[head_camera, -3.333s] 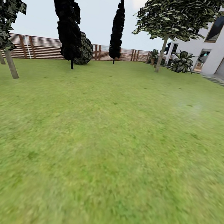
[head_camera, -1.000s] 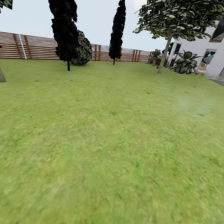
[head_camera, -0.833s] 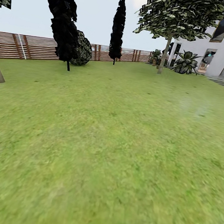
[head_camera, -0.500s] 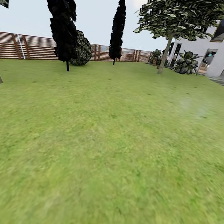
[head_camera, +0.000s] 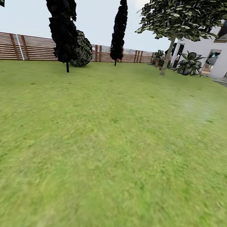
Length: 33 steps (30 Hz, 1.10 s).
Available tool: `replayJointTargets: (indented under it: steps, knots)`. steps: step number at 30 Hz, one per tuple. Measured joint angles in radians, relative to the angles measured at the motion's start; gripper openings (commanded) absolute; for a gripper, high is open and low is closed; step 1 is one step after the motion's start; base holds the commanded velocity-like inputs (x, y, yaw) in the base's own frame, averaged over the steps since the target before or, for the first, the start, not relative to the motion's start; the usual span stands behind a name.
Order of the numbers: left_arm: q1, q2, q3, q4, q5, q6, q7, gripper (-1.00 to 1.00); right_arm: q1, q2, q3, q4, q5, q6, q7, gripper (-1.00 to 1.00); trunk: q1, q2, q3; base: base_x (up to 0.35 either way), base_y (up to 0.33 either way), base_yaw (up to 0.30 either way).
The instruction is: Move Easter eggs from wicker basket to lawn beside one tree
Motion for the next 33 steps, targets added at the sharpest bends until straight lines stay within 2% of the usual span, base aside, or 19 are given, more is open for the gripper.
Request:
replayJointTargets:
  steps: [10, 19, 33]
  knots:
    - [0.000, 0.001, 0.000, 0.000, 0.001, -0.001, 0.000, 1.00, 0.000, -0.008, -0.002, 0.022, 0.000, 0.004, 0.000, 1.00, 0.000, 0.000, 0.000, 0.337, 0.000, 0.000]
    - [0.000, 0.001, 0.000, 0.000, 0.001, -0.003, 0.000, 1.00, 0.000, -0.024, -0.003, 0.134, 0.004, 0.006, 0.001, 1.00, 0.000, 0.000, 0.000, 0.337, 0.000, 0.000]
    - [0.000, 0.001, 0.001, 0.000, 0.001, -0.003, 0.000, 1.00, 0.000, -0.032, -0.002, 0.152, 0.007, 0.006, 0.001, 1.00, 0.000, 0.000, 0.000, 0.337, 0.000, 0.000]
